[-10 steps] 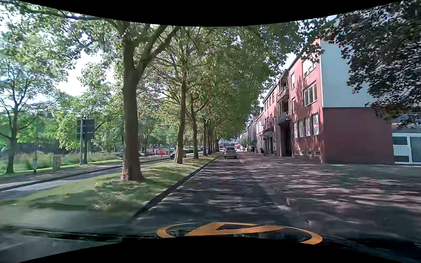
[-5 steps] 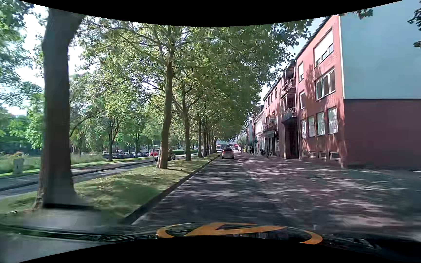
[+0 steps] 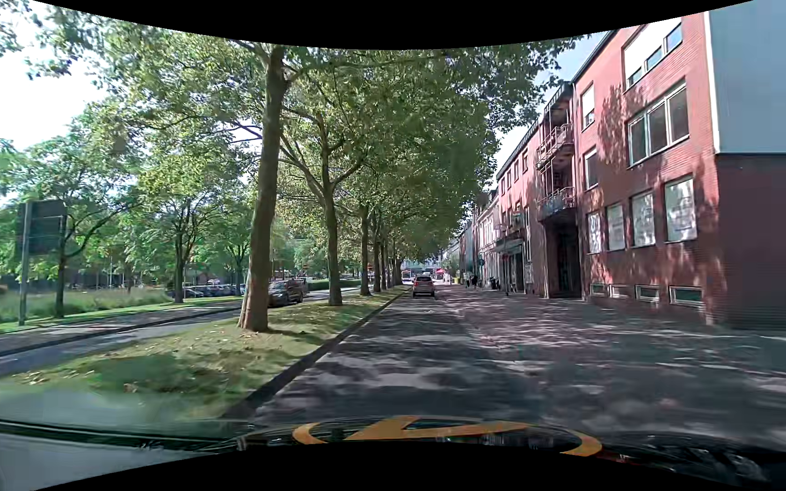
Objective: Follow the waypoints while adhering to traffic rules and regulations
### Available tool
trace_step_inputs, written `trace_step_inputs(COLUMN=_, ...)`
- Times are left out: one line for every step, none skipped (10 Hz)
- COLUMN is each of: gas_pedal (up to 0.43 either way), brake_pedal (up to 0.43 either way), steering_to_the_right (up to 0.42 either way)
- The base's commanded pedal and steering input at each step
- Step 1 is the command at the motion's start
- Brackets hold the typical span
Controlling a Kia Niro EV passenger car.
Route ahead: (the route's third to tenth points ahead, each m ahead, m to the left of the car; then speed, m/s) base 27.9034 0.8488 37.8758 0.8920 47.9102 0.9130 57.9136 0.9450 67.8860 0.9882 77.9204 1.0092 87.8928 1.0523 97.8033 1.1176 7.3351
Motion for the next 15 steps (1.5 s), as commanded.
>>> trace_step_inputs(gas_pedal=0.11, brake_pedal=0.0, steering_to_the_right=0.004)
trace_step_inputs(gas_pedal=0.11, brake_pedal=0.0, steering_to_the_right=0.004)
trace_step_inputs(gas_pedal=0.11, brake_pedal=0.0, steering_to_the_right=0.004)
trace_step_inputs(gas_pedal=0.11, brake_pedal=0.0, steering_to_the_right=0.003)
trace_step_inputs(gas_pedal=0.11, brake_pedal=0.0, steering_to_the_right=0.003)
trace_step_inputs(gas_pedal=0.11, brake_pedal=0.0, steering_to_the_right=0.003)
trace_step_inputs(gas_pedal=0.11, brake_pedal=0.0, steering_to_the_right=0.002)
trace_step_inputs(gas_pedal=0.11, brake_pedal=0.0, steering_to_the_right=0.002)
trace_step_inputs(gas_pedal=0.11, brake_pedal=0.0, steering_to_the_right=0.002)
trace_step_inputs(gas_pedal=0.11, brake_pedal=0.0, steering_to_the_right=0.002)
trace_step_inputs(gas_pedal=0.11, brake_pedal=0.0, steering_to_the_right=0.001)
trace_step_inputs(gas_pedal=0.11, brake_pedal=0.0, steering_to_the_right=0.001)
trace_step_inputs(gas_pedal=0.11, brake_pedal=0.0, steering_to_the_right=0.001)
trace_step_inputs(gas_pedal=0.11, brake_pedal=0.0, steering_to_the_right=0.001)
trace_step_inputs(gas_pedal=0.11, brake_pedal=0.0, steering_to_the_right=0.001)
